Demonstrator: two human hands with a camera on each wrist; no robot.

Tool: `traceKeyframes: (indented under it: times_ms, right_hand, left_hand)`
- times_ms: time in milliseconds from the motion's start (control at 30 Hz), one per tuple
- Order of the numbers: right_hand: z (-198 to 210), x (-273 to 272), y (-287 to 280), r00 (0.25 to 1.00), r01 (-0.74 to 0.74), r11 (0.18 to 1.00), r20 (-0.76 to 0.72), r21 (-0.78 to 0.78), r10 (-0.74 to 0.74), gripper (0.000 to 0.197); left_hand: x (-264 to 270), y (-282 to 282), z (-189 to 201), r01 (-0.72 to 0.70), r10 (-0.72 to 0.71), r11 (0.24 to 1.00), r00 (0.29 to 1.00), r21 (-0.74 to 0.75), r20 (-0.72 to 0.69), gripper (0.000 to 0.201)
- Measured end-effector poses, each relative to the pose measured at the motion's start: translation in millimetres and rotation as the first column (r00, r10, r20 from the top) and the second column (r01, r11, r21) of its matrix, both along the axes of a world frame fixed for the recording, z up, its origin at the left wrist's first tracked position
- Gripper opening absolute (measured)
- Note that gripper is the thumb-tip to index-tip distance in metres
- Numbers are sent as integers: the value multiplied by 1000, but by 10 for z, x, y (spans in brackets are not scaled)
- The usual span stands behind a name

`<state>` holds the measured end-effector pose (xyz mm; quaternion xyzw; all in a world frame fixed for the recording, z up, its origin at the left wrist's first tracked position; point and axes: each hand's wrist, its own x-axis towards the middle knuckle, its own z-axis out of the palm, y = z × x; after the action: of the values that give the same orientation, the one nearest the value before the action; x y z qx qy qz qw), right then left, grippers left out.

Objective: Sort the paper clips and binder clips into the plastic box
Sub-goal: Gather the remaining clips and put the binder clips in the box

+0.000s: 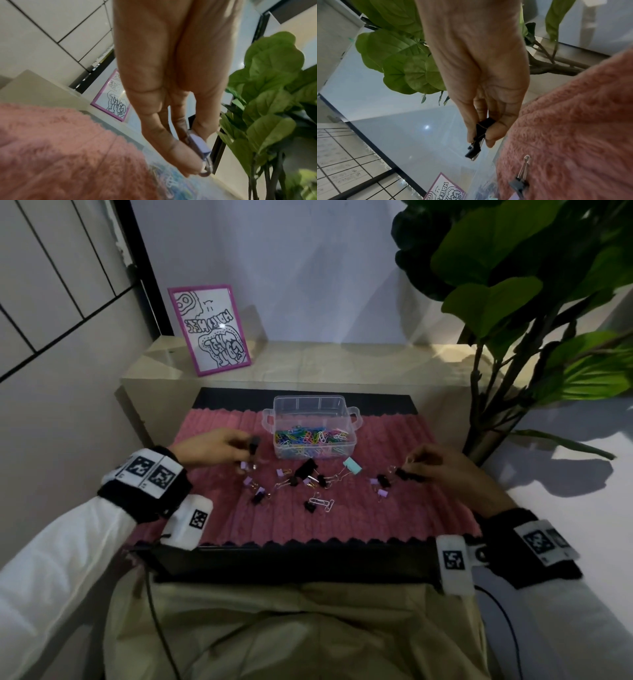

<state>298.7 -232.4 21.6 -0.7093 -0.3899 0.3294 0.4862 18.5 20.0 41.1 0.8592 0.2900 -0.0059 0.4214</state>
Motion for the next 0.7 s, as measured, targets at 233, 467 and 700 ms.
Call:
traceKeyframes:
  times_ms: [233, 467, 700]
  right_hand:
    - [-114, -168, 164, 954, 4, 999, -298, 36, 7, 9]
    - [-140, -432, 408, 973, -127, 988, -184, 85, 140, 13]
    - [-213, -577, 527, 985, -168, 983, 59, 74, 163, 18]
  left_hand:
    - [-32, -158, 11, -96, 175, 912, 970, -399, 167, 25]
    - [34, -288, -91, -85, 275, 745, 943, -661, 188, 21]
    - [33, -332, -152, -68, 310, 678, 929, -732, 201, 18]
